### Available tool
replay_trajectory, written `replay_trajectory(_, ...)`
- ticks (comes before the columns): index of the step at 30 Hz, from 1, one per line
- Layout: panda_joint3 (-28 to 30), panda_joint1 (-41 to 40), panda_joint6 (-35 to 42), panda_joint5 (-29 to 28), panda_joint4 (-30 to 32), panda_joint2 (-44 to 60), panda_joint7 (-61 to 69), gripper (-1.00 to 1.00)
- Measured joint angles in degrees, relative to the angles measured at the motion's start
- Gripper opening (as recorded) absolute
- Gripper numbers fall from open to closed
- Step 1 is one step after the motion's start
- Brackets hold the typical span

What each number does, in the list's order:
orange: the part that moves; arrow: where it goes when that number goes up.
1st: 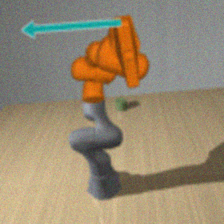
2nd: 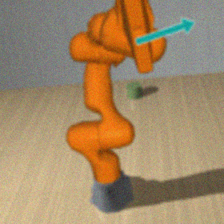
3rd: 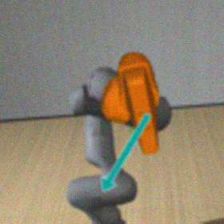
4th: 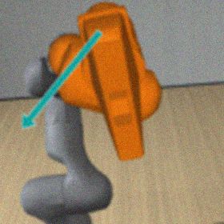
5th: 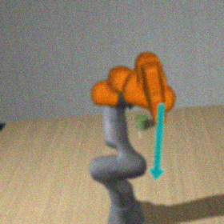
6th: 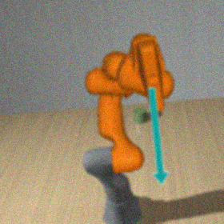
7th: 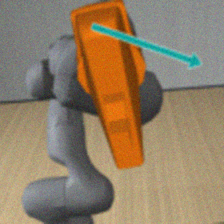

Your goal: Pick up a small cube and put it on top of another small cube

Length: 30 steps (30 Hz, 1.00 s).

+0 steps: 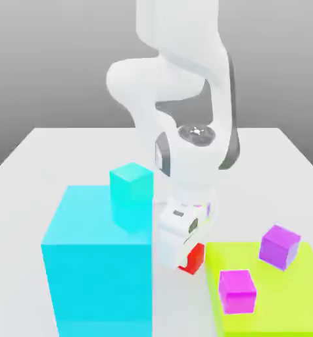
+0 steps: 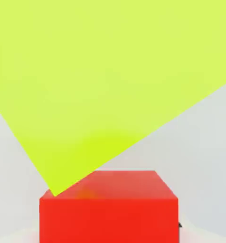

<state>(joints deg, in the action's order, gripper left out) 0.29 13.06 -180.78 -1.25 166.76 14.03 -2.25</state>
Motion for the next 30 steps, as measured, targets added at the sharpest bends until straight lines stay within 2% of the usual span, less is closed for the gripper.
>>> replay_trajectory(13, 0.42, 0.84, 14.54, 1.16, 2.36, -16.87, 0.22, -1.0)
replay_trajectory(19, -0.57, 1.64, 24.86, 3.5, -8.57, -16.28, -8.49, -1.0)
replay_trajectory(28, -0.97, 2.09, 40.95, 1.89, -27.25, -13.68, -26.94, -1.0)
replay_trajectory(30, -0.95, 2.14, 39.77, 1.55, -28.63, -11.11, -28.9, -1.0)
